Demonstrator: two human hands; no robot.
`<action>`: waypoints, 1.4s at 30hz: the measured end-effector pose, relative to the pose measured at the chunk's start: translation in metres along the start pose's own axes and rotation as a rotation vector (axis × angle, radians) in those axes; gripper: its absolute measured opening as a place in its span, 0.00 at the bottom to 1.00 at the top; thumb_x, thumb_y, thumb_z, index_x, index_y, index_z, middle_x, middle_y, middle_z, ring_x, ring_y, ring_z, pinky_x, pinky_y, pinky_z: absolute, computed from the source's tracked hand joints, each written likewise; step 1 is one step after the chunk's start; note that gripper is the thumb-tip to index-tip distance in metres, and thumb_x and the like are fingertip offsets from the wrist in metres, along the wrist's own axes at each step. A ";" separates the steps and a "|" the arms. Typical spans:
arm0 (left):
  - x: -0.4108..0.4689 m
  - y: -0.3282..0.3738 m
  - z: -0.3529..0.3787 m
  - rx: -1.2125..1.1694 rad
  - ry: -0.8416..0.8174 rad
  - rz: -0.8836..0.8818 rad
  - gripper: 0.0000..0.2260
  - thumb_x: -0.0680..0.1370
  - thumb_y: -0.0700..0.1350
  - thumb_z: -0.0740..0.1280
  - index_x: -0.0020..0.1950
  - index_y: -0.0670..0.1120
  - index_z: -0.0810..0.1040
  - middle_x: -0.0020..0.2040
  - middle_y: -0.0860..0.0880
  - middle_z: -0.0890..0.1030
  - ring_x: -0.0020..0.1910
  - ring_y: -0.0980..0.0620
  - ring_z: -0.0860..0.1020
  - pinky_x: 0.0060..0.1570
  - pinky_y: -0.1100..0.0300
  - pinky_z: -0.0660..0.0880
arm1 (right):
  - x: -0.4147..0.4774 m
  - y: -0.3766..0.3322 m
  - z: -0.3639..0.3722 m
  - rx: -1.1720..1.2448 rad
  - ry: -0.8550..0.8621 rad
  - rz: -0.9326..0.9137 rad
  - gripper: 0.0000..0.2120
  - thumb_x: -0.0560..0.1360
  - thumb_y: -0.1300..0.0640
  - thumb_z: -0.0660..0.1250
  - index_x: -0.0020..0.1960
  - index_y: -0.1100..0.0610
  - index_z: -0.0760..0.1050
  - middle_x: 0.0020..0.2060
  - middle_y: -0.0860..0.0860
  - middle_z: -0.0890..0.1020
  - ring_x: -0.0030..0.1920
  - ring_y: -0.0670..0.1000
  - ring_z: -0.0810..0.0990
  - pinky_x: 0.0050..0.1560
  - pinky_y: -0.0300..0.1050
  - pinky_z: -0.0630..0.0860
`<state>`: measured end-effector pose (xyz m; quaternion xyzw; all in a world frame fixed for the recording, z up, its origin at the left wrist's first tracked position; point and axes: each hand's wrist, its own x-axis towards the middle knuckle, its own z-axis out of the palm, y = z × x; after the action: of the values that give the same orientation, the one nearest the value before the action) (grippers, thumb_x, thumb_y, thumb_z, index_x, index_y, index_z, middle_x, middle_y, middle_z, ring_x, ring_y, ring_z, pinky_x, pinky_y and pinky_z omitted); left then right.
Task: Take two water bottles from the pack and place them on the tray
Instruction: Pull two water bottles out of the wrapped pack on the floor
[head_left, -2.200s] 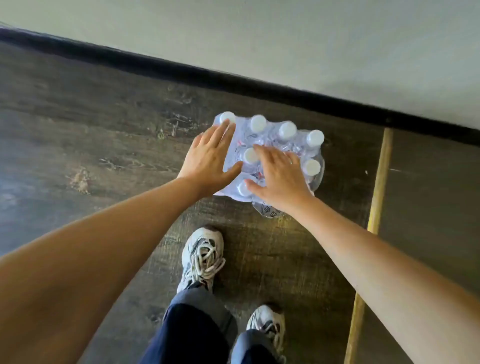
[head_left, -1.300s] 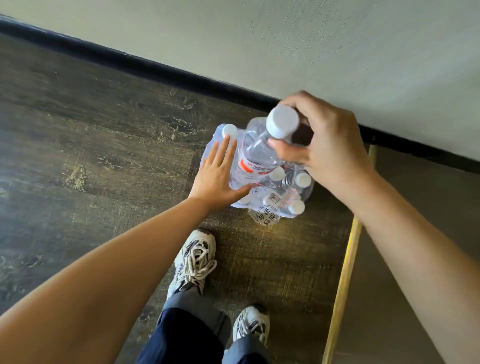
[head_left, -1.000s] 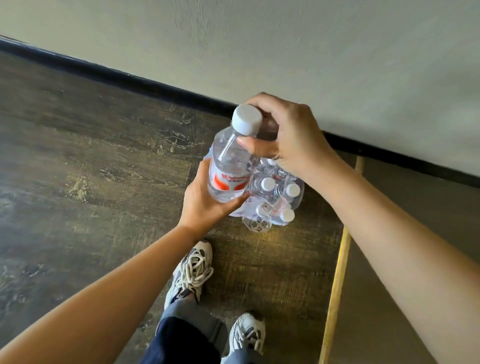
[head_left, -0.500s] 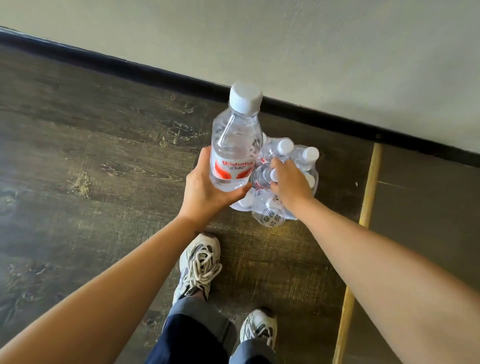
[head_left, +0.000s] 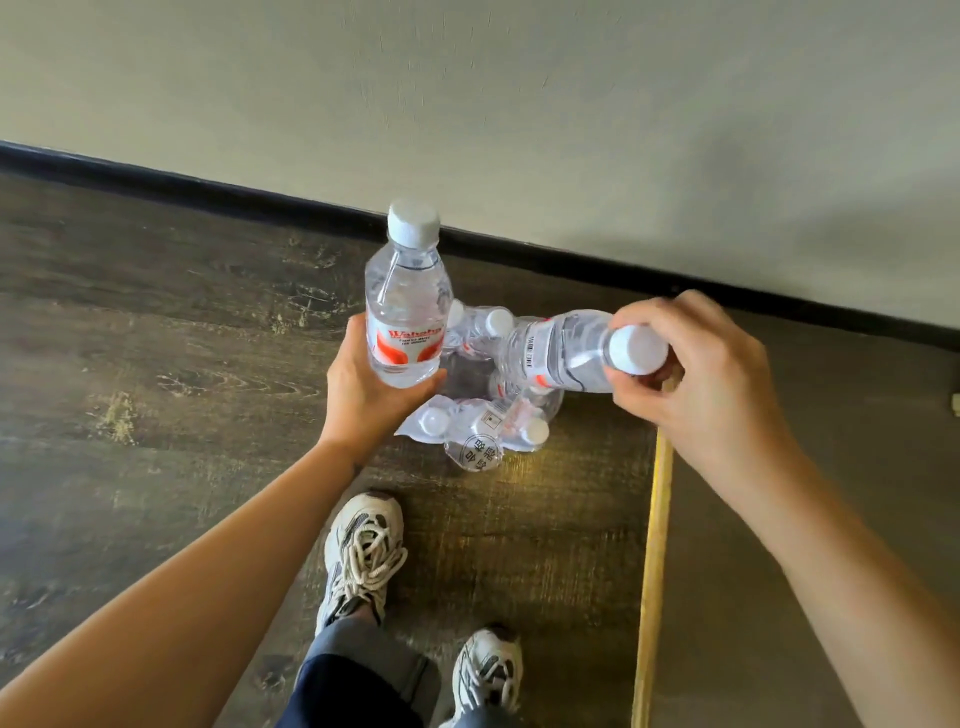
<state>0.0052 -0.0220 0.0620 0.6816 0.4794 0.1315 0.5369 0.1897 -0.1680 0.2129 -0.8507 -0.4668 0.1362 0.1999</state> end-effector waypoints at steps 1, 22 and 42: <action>0.000 0.003 0.001 0.009 -0.001 0.007 0.30 0.61 0.52 0.78 0.58 0.57 0.67 0.50 0.60 0.77 0.49 0.66 0.76 0.44 0.72 0.70 | -0.002 0.001 -0.006 -0.020 0.003 -0.013 0.14 0.63 0.66 0.73 0.47 0.60 0.76 0.39 0.53 0.74 0.36 0.51 0.71 0.33 0.30 0.62; 0.006 0.035 0.050 0.042 -0.218 0.146 0.30 0.61 0.54 0.78 0.57 0.53 0.68 0.51 0.55 0.78 0.49 0.58 0.78 0.46 0.68 0.75 | -0.006 0.064 0.094 0.570 0.003 0.338 0.37 0.61 0.54 0.78 0.64 0.58 0.64 0.57 0.49 0.75 0.59 0.46 0.74 0.58 0.33 0.73; -0.010 0.066 -0.032 -0.095 0.001 0.048 0.29 0.62 0.56 0.77 0.57 0.54 0.68 0.50 0.57 0.78 0.51 0.59 0.79 0.50 0.62 0.76 | 0.024 0.002 0.080 0.847 -0.284 0.393 0.23 0.61 0.51 0.77 0.52 0.41 0.71 0.49 0.38 0.79 0.49 0.34 0.79 0.45 0.28 0.75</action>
<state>0.0113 -0.0082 0.1343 0.6668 0.4563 0.1672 0.5650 0.1709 -0.1315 0.1402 -0.7396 -0.2234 0.4642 0.4331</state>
